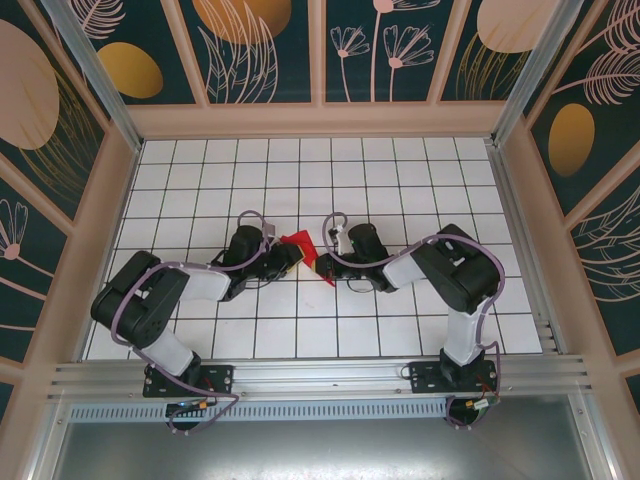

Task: Fold a paper plane with a square sheet of paper (pick it up from the middle)
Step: Fold the wing for the fifth time at the center of the table.

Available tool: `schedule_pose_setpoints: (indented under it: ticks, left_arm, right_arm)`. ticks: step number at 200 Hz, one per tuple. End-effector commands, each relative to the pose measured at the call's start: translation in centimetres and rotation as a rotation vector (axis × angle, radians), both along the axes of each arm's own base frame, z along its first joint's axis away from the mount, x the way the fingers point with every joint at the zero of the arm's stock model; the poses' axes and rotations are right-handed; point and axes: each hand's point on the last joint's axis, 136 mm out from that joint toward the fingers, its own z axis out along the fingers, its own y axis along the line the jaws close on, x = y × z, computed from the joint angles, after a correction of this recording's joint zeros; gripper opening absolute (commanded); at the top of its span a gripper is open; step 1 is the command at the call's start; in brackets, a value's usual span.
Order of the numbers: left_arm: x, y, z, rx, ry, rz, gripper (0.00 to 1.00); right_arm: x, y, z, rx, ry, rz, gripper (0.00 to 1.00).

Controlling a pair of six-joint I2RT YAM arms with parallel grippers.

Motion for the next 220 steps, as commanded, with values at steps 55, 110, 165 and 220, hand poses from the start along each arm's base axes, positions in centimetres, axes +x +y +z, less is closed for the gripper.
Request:
schedule_pose_setpoints:
  ticks: [55, 110, 165, 220]
  left_arm:
    - [0.9, -2.4, 1.0, -0.053, -0.043, -0.062, 0.29]
    - [1.0, -2.5, -0.2, -0.03, -0.045, -0.069, 0.28]
    - [1.6, -2.2, -1.1, -0.003, -0.078, -0.053, 0.26]
    - [1.7, -2.0, -2.0, 0.019, -0.07, -0.049, 0.24]
  right_arm:
    - [0.0, -0.1, -0.2, 0.076, 0.124, -0.021, 0.03]
    - [-0.1, -0.3, -0.8, 0.081, 0.178, -0.027, 0.03]
    - [-0.3, -0.4, -1.5, 0.054, 0.203, -0.02, 0.03]
    - [-0.5, -0.5, -2.2, 0.039, 0.226, -0.02, 0.07]
